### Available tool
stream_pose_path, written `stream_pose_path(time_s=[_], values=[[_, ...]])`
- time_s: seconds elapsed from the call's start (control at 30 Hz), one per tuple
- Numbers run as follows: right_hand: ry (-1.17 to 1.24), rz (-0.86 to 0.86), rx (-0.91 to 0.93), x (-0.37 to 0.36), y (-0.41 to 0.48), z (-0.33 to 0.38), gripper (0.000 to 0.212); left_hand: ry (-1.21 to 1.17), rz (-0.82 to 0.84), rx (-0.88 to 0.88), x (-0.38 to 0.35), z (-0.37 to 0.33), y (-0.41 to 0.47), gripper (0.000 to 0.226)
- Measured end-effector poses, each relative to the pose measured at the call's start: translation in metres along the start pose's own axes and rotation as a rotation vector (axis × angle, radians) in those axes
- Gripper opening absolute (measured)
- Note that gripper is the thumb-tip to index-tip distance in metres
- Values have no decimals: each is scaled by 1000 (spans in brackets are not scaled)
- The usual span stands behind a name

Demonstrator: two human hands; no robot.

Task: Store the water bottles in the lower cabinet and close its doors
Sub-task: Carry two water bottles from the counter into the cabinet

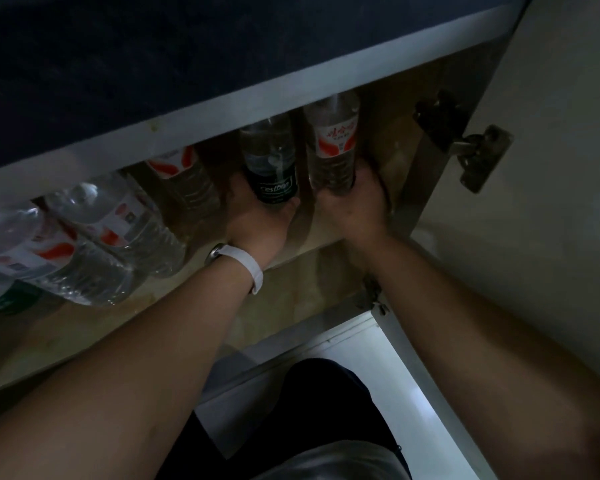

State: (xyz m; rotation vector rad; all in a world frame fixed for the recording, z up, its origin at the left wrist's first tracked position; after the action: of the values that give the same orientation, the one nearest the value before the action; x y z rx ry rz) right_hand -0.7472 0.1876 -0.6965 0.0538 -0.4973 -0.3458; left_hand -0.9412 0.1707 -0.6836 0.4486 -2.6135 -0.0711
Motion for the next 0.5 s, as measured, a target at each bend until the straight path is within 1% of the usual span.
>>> stream_pose_path(time_s=[0.17,0.27,0.4,0.5], values=[[-11,15,32,-3,11,-2,57,12,-33,-9,-13,-3,7,80],[-35,36,35,-3,12,-1,58,13,-40,-13,-20,-5,11,86],[-11,13,80,2,9,8,52,-11,-5,-2,-21,-7,15,90],[-9,54,64,3,6,9,51,-30,55,6,-17,-9,7,89]])
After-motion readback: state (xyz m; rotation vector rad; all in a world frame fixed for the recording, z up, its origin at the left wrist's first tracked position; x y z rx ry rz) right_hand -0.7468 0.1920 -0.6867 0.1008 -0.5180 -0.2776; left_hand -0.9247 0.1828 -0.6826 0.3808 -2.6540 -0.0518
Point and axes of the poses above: each hand's wrist, its own y-axis towards the middle knuckle, its own x-axis out of the back of the hand, z = x × y, the point moved 7 cm from there along y, towards the middle knuckle, and after that the axes turned 4 degrees about -y, right-handed, at the moved point
